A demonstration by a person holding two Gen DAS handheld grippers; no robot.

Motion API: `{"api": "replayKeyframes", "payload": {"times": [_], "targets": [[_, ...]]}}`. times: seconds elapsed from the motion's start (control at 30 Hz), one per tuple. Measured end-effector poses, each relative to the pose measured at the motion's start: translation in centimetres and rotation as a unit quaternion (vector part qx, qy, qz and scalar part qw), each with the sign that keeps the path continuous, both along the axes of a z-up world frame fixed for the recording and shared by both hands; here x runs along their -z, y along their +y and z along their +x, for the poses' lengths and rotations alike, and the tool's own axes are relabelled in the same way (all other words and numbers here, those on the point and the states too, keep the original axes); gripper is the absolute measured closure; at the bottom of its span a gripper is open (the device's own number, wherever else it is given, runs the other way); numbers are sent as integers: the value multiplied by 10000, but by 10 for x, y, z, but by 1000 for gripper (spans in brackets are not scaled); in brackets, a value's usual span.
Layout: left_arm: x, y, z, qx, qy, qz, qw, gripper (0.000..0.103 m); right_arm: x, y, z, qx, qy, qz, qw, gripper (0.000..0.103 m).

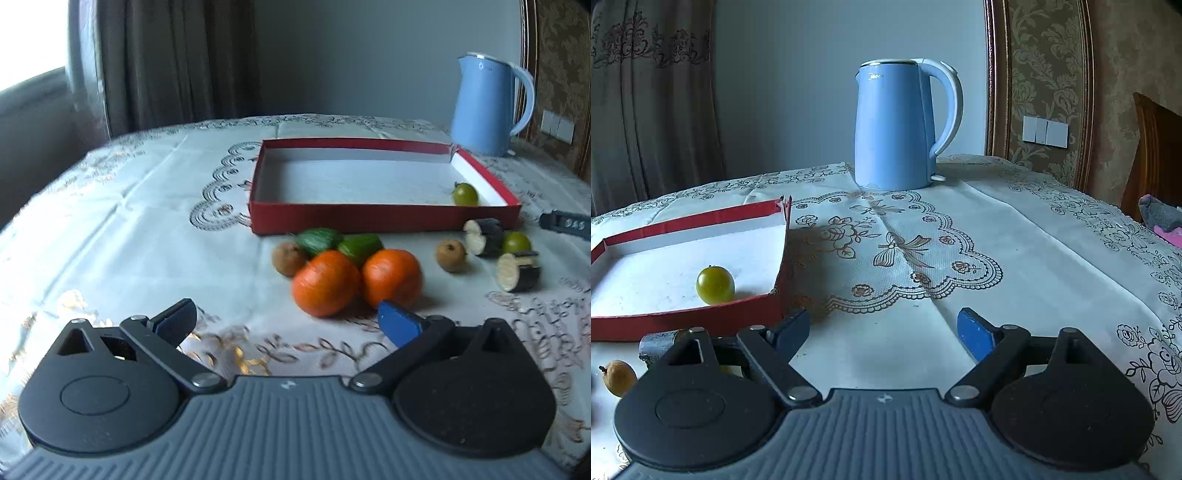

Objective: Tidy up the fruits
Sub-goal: 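Reach the left tool to a mandarin orange and close on it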

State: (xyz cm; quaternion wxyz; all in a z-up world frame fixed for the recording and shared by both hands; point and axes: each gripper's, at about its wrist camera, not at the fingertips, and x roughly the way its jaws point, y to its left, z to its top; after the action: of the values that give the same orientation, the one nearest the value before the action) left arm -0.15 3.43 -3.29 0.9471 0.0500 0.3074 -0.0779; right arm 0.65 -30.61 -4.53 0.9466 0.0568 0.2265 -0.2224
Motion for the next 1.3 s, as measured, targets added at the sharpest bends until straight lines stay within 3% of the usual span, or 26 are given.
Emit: {"api": "replayKeyframes", "payload": {"times": [0.4,0.63,0.8,0.87,1.03,1.1,1.3], "targets": [[2,0,18,467,-248,554,9971,0,1,-2,3,63,109,29,9999,15],[6,-3,11,962,-699,965,9882,0,2,-3,5,102,189,71,9997,15],[11,-13,8,1237,-1026,1460,9762,1,3,-4,6,129,243,98,9996,15],[11,-15,7,1387,-1057,1499,9732,12,4,-4,8,129,287,100,9995,15],[10,-18,5,1507,-1060,1484,9716,22,6,-5,10,153,383,125,9991,15],[9,-18,7,1604,-974,1371,9726,38,6,-5,11,156,408,130,9990,15],[15,-25,8,1830,-741,1493,9689,64,6,-5,11,163,418,124,9989,15]]}}
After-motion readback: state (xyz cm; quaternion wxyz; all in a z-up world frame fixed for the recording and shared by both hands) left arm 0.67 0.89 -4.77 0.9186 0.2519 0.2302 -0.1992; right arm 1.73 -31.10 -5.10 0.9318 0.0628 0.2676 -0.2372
